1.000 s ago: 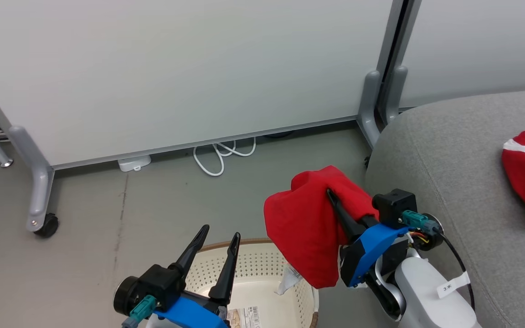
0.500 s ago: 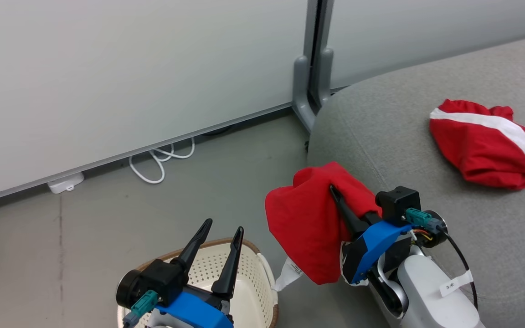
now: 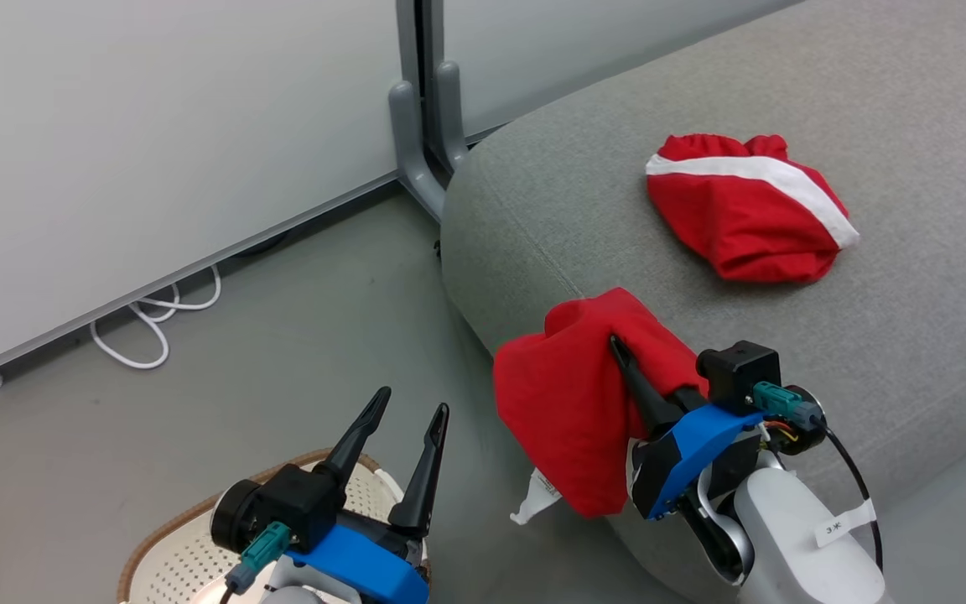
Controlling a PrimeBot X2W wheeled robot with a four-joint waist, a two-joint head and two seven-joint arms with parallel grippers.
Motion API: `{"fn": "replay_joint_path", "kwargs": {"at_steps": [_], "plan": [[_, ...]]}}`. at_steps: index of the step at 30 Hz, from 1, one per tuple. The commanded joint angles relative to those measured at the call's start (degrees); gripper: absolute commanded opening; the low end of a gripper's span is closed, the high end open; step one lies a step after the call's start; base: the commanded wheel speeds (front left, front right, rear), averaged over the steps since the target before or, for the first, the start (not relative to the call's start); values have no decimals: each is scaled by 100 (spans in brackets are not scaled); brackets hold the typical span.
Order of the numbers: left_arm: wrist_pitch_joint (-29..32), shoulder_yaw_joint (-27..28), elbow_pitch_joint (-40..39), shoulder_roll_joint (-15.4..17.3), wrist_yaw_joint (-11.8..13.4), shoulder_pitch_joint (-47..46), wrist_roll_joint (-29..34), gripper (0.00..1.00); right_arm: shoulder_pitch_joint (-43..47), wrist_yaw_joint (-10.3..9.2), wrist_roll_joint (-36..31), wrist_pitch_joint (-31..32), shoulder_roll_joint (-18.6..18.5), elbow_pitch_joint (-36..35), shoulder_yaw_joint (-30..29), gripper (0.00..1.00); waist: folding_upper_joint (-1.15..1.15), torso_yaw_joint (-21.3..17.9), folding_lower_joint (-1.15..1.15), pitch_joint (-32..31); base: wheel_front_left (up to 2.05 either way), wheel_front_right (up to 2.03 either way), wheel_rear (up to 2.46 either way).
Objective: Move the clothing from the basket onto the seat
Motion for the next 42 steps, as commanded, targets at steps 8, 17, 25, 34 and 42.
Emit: {"fn": "replay_joint_path", "kwargs": {"at_steps": [8, 17, 25, 34, 42], "plan": [[-15, -3, -11, 53, -1, -89, 31, 100, 73, 1, 67, -62, -7, -10, 13, 0, -1, -376, 0, 46, 0, 0, 0], [-15, -20, -12, 70, -1, -115, 31, 100, -205, 1, 10, 35, -7, 29, -126, 0, -1, -396, 0, 93, 0, 0, 0], [-15, -102, -69, 176, -1, -274, 87, 100, -1166, 1, -89, 371, -142, -209, -794, 0, -1, -192, 0, 449, 0, 0, 0], [-15, -400, -310, 518, -2, -919, 205, 100, -2559, 1, 63, 922, -763, -414, -1901, 0, -1, 306, 0, 1374, 0, 0, 0], [-15, -661, -656, 783, -2, -1451, 317, 100, -3396, 1, 263, 777, -1433, -85, -3267, 0, -1, 800, 0, 2258, 0, 0, 0]]}}
